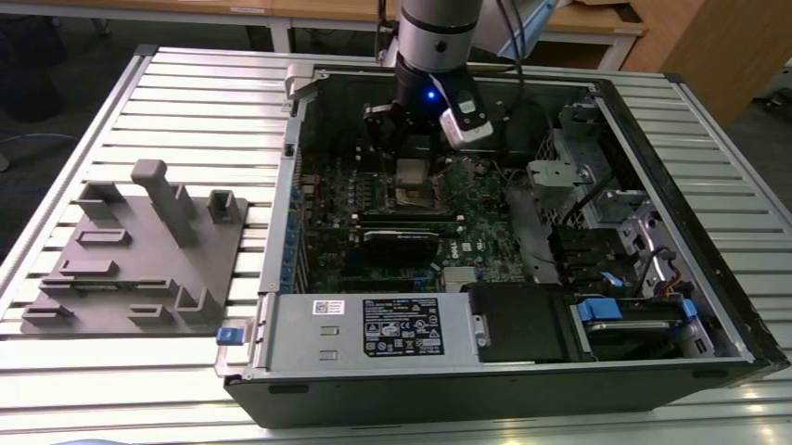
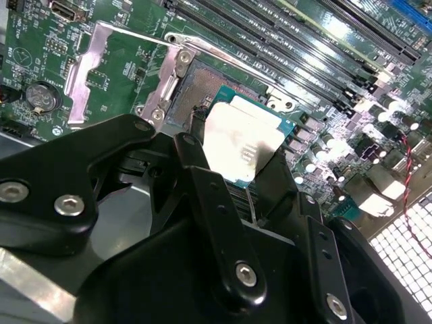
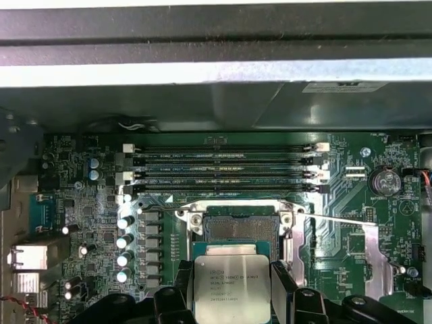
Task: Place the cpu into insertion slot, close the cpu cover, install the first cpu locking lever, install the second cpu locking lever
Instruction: 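Place the cpu into insertion slot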
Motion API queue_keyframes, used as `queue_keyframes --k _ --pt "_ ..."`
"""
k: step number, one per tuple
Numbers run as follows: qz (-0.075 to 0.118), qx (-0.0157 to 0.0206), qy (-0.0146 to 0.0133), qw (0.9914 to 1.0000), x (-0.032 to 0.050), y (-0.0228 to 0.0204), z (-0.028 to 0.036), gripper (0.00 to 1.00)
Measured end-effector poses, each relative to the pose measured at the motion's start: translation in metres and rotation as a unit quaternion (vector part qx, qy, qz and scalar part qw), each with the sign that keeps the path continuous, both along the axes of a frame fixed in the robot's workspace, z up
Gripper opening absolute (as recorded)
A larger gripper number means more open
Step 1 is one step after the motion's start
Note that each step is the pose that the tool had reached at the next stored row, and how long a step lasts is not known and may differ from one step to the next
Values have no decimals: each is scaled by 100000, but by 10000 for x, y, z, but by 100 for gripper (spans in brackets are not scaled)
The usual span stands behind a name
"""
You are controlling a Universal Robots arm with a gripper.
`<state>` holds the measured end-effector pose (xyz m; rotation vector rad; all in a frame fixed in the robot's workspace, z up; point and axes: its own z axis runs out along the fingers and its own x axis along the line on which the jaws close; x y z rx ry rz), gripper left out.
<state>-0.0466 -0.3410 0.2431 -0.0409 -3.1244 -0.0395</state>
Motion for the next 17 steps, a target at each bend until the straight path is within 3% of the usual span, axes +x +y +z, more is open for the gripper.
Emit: queue_keyframes --k 17 --pt "-1 -268 -13 100000 -30 0 -140 54"
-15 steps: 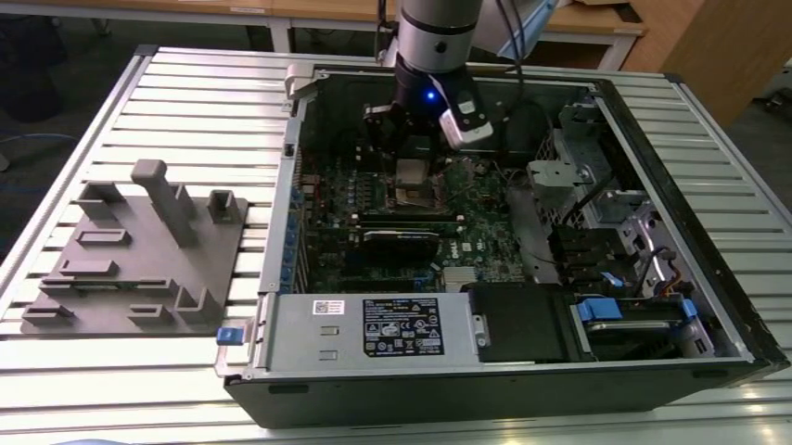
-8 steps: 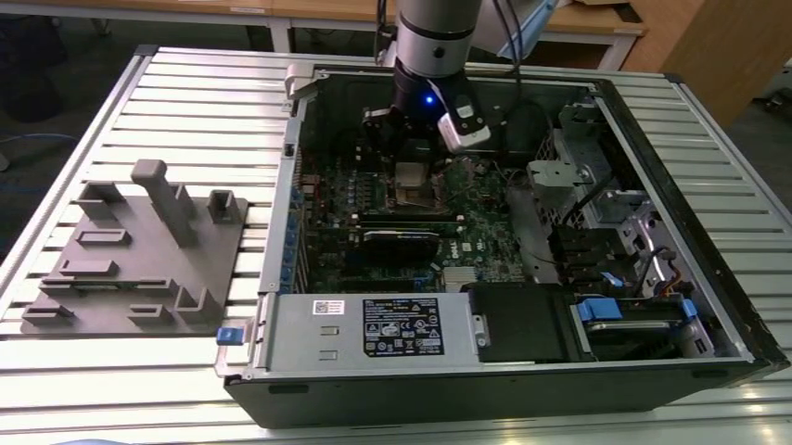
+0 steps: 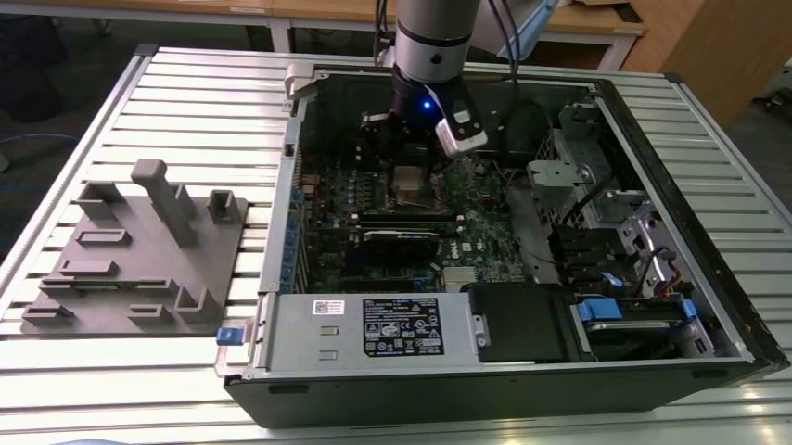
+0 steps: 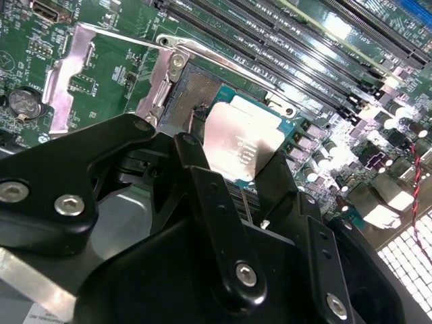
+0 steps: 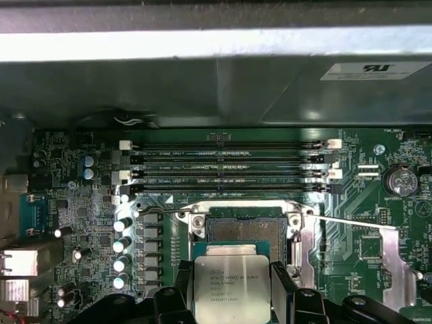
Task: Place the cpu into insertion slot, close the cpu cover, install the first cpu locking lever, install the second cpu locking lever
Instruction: 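Place the cpu into insertion slot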
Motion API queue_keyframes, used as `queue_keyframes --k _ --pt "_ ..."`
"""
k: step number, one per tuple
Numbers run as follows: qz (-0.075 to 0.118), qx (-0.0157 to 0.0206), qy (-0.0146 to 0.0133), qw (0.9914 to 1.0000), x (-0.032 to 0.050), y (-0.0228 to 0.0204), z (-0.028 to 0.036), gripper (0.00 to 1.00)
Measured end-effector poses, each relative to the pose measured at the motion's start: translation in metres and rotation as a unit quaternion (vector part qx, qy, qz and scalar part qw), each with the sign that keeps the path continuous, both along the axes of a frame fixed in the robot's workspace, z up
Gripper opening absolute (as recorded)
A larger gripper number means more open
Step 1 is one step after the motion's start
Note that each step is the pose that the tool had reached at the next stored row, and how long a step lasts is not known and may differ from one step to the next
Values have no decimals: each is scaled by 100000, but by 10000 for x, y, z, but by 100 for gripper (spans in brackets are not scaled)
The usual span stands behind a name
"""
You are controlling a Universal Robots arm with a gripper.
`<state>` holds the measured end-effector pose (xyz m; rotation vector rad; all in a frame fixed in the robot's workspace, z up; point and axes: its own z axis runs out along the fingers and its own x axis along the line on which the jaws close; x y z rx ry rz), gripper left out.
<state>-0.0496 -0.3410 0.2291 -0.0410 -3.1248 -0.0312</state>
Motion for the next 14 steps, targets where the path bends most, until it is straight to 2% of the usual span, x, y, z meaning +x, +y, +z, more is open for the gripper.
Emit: queue_keyframes --k 14 --pt "2 -237 -55 100000 -42 0 -153 54"
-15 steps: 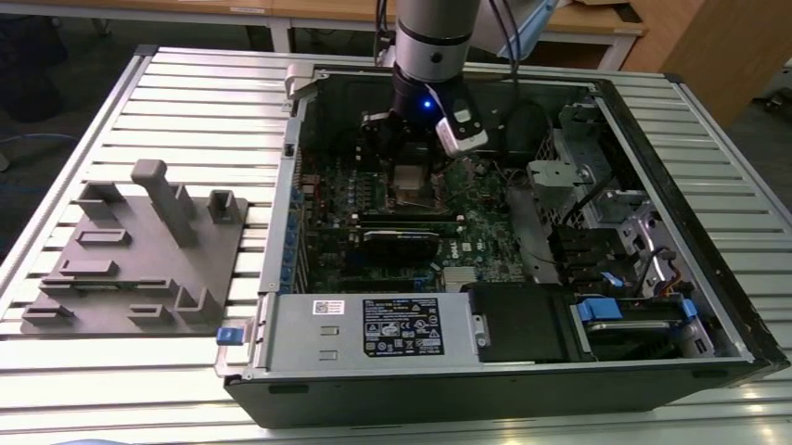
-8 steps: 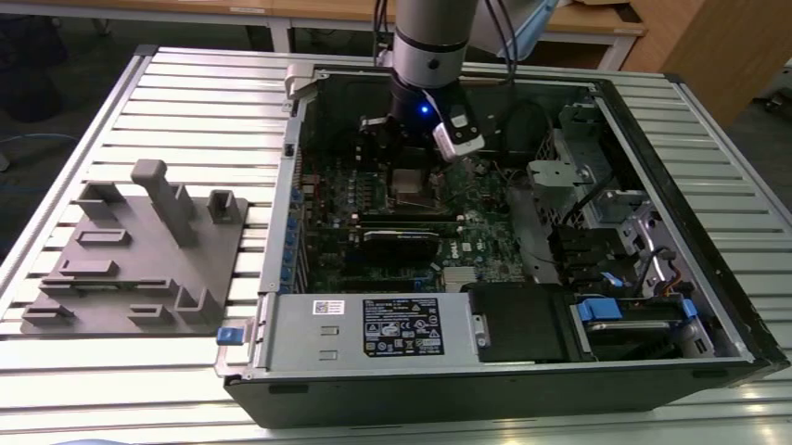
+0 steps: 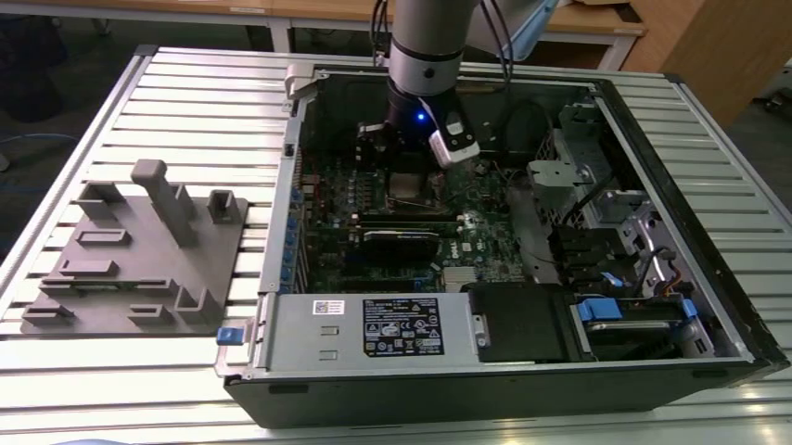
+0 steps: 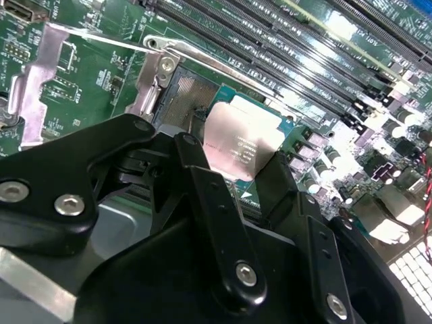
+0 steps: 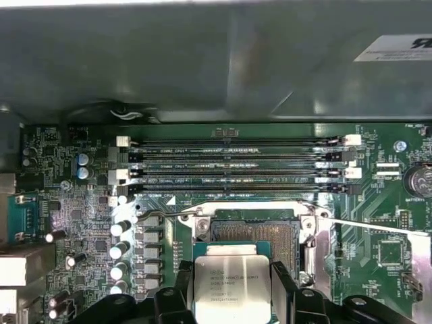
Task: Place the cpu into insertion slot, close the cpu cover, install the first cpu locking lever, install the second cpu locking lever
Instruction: 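Place the cpu into insertion slot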
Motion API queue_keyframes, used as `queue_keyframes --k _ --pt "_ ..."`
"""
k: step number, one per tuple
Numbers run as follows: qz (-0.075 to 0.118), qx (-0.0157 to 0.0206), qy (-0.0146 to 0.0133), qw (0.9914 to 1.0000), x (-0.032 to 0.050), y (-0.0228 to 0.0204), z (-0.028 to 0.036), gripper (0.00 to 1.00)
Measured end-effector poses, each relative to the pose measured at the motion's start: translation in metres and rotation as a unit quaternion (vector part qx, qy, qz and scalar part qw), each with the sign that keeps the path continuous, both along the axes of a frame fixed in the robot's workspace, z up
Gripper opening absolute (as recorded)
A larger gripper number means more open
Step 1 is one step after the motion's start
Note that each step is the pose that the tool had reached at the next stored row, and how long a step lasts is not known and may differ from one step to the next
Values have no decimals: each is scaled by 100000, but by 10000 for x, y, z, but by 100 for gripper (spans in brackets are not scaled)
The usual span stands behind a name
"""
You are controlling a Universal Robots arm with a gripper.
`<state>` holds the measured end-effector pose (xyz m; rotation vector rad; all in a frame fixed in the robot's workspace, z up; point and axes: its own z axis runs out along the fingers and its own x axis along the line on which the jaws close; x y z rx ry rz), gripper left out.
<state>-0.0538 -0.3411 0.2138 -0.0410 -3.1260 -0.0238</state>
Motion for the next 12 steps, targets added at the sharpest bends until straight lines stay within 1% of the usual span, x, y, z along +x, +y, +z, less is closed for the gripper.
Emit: queue_keyframes --k 12 --pt "0 -5 0 100000 8 1 -6 54"
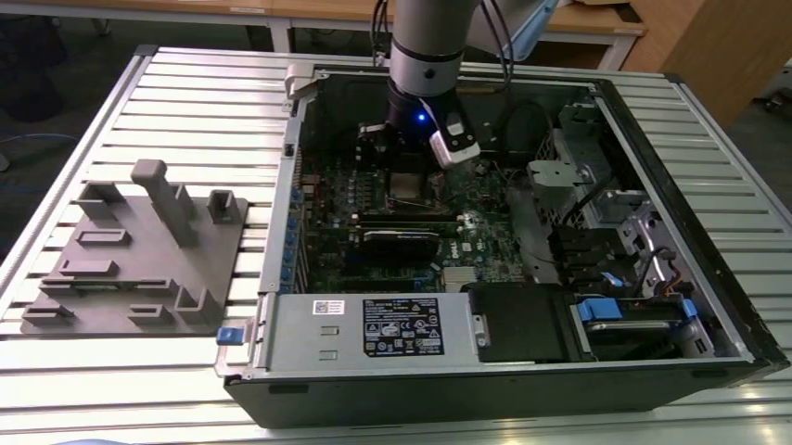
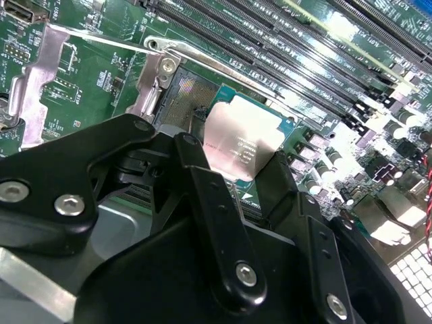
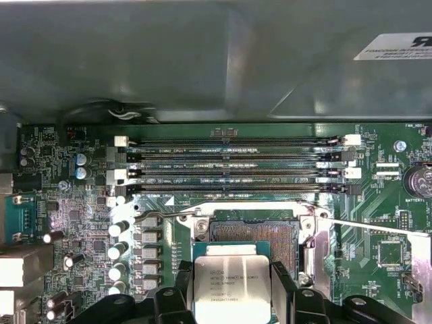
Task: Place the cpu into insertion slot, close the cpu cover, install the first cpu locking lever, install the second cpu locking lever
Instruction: 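Place the cpu into insertion slot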
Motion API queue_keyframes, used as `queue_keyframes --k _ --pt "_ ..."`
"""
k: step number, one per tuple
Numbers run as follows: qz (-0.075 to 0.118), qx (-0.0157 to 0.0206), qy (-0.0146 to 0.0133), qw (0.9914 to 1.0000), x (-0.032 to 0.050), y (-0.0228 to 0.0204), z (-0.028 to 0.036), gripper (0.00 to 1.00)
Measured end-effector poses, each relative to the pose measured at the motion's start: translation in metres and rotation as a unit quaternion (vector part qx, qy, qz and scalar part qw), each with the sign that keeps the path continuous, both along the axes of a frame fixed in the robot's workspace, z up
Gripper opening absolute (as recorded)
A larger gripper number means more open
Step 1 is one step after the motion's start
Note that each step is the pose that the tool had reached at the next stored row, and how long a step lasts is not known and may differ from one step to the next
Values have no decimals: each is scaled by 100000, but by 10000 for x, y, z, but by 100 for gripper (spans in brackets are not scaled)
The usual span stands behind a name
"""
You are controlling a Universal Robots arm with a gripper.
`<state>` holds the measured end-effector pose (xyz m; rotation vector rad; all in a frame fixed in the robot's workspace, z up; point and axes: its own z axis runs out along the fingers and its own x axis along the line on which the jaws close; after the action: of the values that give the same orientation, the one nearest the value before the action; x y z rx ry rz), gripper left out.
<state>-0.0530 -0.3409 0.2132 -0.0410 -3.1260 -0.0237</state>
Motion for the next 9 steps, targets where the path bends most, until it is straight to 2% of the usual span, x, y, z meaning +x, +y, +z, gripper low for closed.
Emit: queue_keyframes --k 9 --pt "-2 1 -36 100000 9 0 -31 54"
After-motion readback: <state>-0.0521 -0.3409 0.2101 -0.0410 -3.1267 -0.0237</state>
